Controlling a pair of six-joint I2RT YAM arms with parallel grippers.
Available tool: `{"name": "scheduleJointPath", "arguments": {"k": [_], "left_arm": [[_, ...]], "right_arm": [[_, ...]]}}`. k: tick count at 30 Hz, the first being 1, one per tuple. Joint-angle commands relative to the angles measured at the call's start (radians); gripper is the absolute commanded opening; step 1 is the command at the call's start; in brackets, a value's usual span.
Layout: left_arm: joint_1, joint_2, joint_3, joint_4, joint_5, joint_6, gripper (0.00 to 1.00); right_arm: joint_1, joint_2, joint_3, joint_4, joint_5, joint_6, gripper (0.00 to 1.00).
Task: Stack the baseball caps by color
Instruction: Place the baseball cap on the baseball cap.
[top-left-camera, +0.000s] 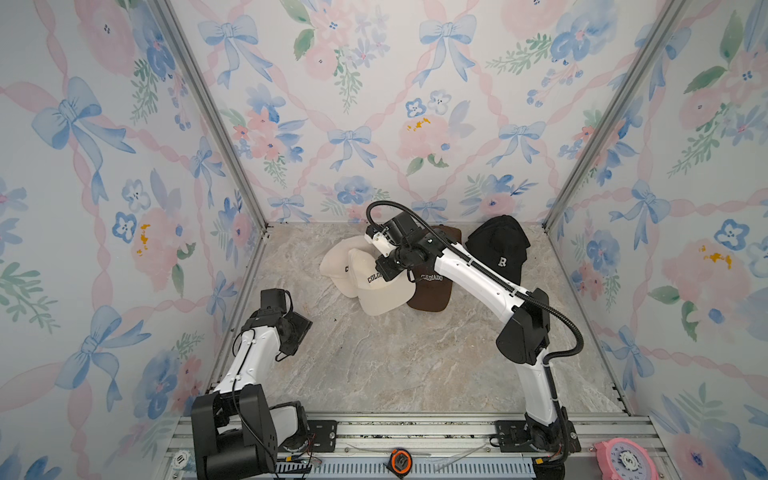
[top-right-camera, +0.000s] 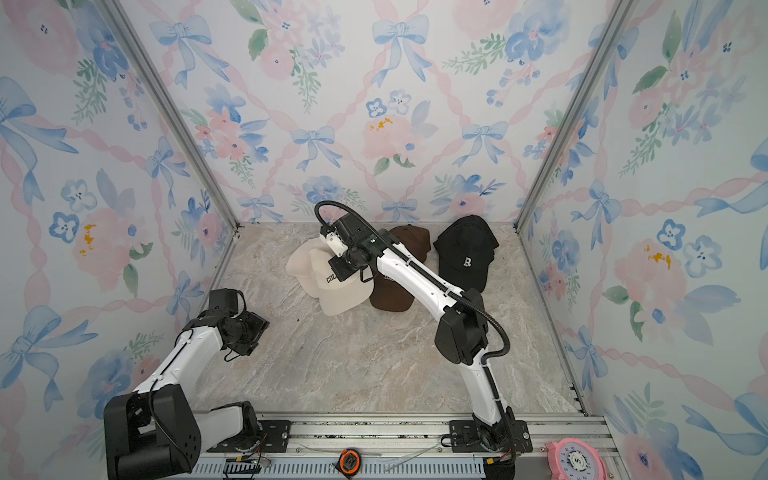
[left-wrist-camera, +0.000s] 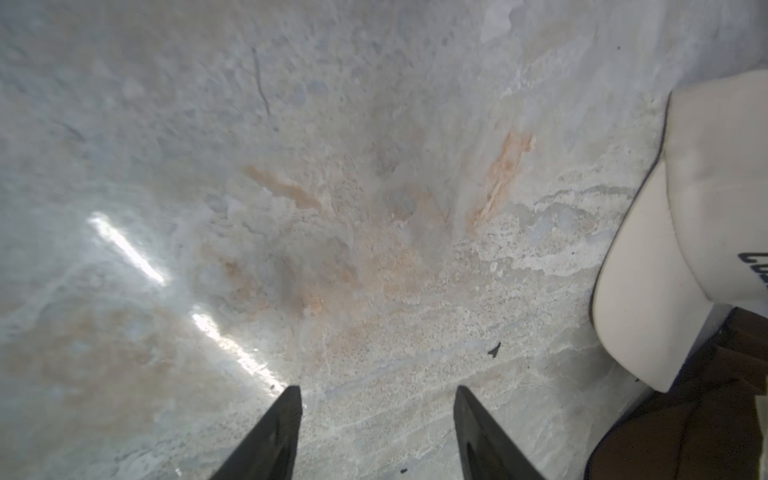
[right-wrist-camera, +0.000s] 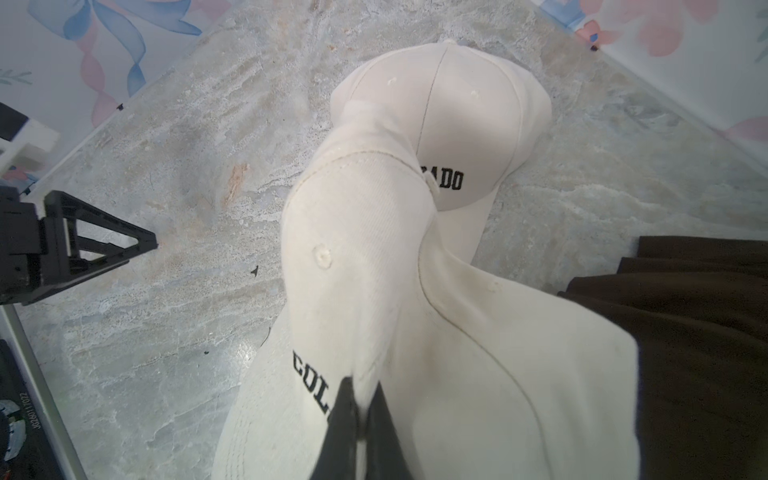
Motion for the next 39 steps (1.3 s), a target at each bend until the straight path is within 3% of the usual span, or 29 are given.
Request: {"name": "scheduleJointPath", "arguments": {"k": [1, 8, 19, 22, 25, 27, 33, 39], "left_arm": [[-0.035, 0.035, 0.064, 0.035, -0.035, -0.046, 0.61], [-0.046, 0.084, 0.135, 0.035, -0.054, -0.056, 0.61], [-0.046, 0.2, 0.252, 0.034, -0.039, -0.047, 0.6], [-0.046, 0.241, 0.291, 0.034, -0.03, -0.035, 0.6], [-0.046, 0.281, 0.328, 0.034, -0.021, -0.027, 0.6], [-0.046, 0.304, 0.349, 0.034, -0.015, -0.02, 0.59], [-0.045, 0.364, 0.394, 0.035, 0.0, -0.01, 0.59], [-0.046, 0.394, 0.408, 0.035, 0.014, 0.0, 0.58]], "right_arm": [[-0.02, 0.043, 0.056, -0.017, -0.085, -0.045, 0.0], [-0.03, 0.125, 0.132, 0.012, -0.105, -0.073, 0.0], [-0.043, 0.334, 0.378, 0.017, -0.121, -0.098, 0.0], [-0.053, 0.367, 0.403, 0.036, -0.12, -0.091, 0.07], [-0.064, 0.394, 0.413, 0.049, -0.116, -0.064, 0.44], [-0.071, 0.402, 0.411, 0.057, -0.121, -0.039, 0.57], [-0.091, 0.392, 0.382, 0.061, -0.096, 0.051, 0.58], [-0.101, 0.296, 0.227, 0.108, -0.072, 0.176, 0.57]]}}
